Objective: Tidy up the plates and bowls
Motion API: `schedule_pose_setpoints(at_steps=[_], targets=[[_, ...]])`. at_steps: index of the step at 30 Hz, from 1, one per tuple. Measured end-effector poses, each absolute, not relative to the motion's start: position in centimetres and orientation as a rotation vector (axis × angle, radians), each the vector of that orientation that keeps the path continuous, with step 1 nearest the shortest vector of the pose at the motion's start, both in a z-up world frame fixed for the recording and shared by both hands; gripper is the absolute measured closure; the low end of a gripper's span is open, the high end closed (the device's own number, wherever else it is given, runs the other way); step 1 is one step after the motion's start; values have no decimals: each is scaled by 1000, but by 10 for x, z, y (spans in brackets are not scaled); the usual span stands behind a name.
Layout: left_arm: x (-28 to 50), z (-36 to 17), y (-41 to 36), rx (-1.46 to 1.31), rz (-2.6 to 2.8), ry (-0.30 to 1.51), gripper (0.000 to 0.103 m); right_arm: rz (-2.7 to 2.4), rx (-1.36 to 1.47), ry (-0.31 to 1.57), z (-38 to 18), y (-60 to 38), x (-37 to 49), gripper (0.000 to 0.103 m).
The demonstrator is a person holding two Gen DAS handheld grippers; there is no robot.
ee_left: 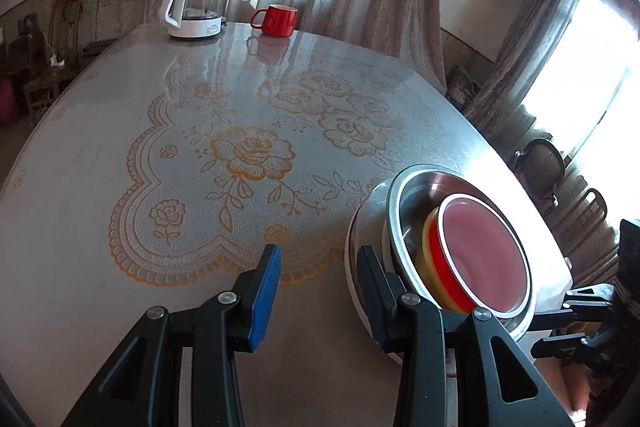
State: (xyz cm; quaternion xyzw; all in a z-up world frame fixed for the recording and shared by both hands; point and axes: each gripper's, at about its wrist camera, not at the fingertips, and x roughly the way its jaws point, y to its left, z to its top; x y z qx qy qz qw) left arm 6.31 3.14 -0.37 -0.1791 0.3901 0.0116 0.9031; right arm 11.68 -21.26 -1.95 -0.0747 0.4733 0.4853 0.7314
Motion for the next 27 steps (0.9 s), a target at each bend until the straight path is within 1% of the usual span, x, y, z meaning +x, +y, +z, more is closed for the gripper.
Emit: schedule_pose_setpoints(at_steps=[2, 4, 8, 9, 10, 12, 14, 18, 19, 21, 24, 26, 27], targets=[[61, 1, 34, -372, 67, 823, 62, 1075, -153, 1072, -11, -212, 119, 74], [51, 1, 35, -348, 70, 776, 62, 1071, -166, 1072, -10, -211, 114, 74], [24, 1, 30, -247, 119, 647, 62, 1052, -212, 977, -30, -212, 88, 74], [13, -1, 26, -224, 142, 618, 59, 1056, -213, 947, -34, -213, 78, 74], [8, -1, 21, -194, 150, 608, 51, 1054, -228, 913, -38, -214, 67, 74], [-5, -4, 11, -150, 134, 587, 42, 998, -263, 855, -45, -212, 46, 74], [-14, -5, 3, -126, 131, 571, 41, 960, -230, 841, -48, -211, 32, 74], [-28, -5, -8, -126, 146, 531, 31, 848, -214, 777, -39, -203, 9, 74], [-31, -5, -11, -127, 141, 522, 21, 802, -211, 753, -36, -202, 6, 74], [-37, -6, -14, -118, 171, 493, 12, 731, -168, 718, -32, -200, 6, 74], [-40, -12, -19, -100, 212, 480, 11, 629, -75, 670, -31, -199, 13, 70], [-43, -15, -23, -76, 242, 462, 8, 550, -48, 641, -33, -194, 15, 69], [-43, -17, -23, -67, 251, 455, 4, 517, -36, 625, -35, -192, 14, 69]])
